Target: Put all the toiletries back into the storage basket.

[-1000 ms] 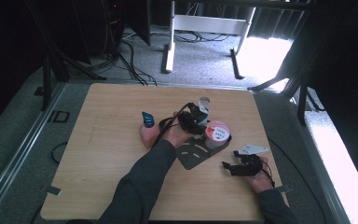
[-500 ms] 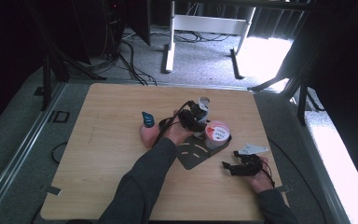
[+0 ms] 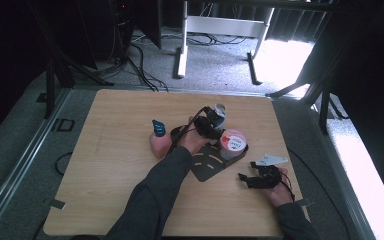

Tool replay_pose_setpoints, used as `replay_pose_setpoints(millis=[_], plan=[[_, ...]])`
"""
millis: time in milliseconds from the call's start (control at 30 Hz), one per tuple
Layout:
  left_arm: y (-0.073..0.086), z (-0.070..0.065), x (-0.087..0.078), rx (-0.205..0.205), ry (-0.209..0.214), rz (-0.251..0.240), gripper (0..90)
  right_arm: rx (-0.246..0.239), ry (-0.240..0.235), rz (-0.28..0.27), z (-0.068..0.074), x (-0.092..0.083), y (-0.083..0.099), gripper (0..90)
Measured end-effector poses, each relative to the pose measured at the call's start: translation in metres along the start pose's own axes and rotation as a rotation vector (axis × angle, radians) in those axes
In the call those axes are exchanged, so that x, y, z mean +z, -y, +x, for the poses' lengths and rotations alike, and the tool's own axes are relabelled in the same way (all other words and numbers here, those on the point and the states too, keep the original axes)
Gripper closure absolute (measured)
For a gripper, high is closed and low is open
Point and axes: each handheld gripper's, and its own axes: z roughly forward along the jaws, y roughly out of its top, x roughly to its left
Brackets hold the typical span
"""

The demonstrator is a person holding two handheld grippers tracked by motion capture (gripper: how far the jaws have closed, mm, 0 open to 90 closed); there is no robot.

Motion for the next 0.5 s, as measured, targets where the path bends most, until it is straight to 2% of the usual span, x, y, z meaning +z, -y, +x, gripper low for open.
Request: replay_pose_setpoints(millis=[500], plan=[[-0.0017,0.0072,0.0057,-0.045,-0.018,-0.018,54.9,-0.004,-0.002,0.0,-0.0001,0.0001,0.0,25.2]])
